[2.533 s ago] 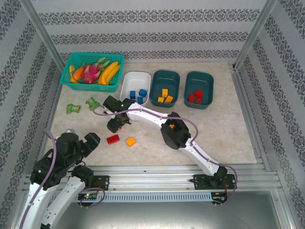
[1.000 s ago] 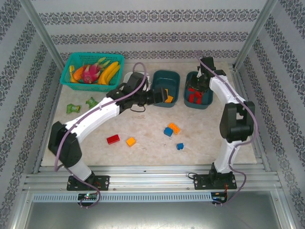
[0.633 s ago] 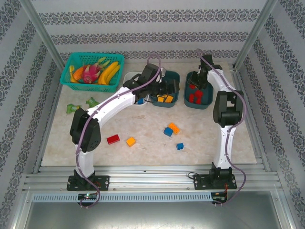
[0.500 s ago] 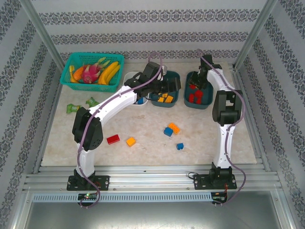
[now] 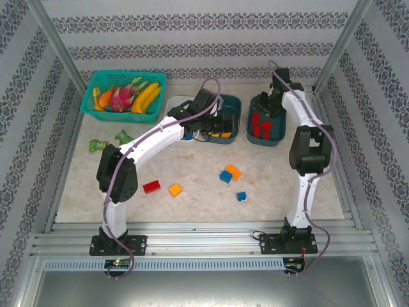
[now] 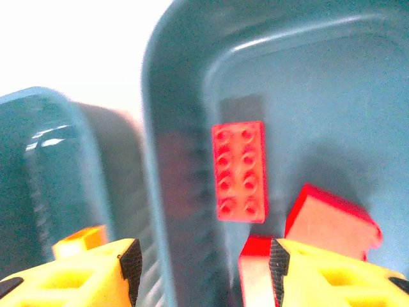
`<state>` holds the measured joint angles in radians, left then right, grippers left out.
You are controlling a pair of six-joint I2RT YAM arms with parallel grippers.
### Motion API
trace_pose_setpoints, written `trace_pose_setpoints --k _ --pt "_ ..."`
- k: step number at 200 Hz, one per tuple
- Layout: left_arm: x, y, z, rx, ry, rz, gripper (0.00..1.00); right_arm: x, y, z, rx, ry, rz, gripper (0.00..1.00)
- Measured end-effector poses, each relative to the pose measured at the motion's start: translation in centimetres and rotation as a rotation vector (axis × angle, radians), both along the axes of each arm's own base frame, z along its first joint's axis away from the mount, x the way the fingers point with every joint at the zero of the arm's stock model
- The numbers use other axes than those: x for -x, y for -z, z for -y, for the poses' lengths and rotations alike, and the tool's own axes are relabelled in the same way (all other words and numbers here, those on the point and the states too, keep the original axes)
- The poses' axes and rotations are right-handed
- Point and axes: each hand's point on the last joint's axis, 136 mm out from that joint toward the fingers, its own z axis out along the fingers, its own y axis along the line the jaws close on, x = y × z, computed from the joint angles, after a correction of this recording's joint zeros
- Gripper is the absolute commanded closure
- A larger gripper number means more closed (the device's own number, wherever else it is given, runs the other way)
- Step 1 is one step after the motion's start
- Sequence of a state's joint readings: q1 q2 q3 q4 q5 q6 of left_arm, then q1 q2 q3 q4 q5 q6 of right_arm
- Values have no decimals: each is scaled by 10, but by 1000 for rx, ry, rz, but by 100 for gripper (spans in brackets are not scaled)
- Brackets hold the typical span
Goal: Sort the legos into containers by color
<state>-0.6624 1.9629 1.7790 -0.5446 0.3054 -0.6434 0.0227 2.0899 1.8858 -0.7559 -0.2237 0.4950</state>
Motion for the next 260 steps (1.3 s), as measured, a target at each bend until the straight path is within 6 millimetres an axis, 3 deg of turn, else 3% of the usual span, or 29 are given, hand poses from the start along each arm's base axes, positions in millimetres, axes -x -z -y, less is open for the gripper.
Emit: trace_pose_setpoints --k 13,28,50,66,91,120,143,167,204,260 --pt "19 14 -1 -55 42 -23 15 25 -38 -10 -3 -20 74 39" --pt "44 33 -3 -124 97 -53 15 71 -78 -25 -18 -50 157 33" --pt "79 56 -4 -224 188 -80 14 144 -103 -48 -64 -102 234 25" --pt "96 69 -6 -291 242 -84 14 195 -91 -59 -101 -135 209 20" --pt "115 85 -6 -354 302 -90 13 273 -43 -68 -149 -149 61 13" --pt "129 95 -3 -400 339 -91 13 337 -10 -62 -194 -104 -77 3" --pt "134 109 2 -432 359 -102 13 363 3 -58 -229 -59 -135 2" --pt "134 128 6 -477 366 -114 14 375 11 -55 -232 -33 -190 3" --pt "127 152 7 -547 362 -125 19 379 12 -54 -235 -18 -205 4" --pt "120 165 14 -569 375 -126 37 380 8 -54 -245 -12 -189 5"
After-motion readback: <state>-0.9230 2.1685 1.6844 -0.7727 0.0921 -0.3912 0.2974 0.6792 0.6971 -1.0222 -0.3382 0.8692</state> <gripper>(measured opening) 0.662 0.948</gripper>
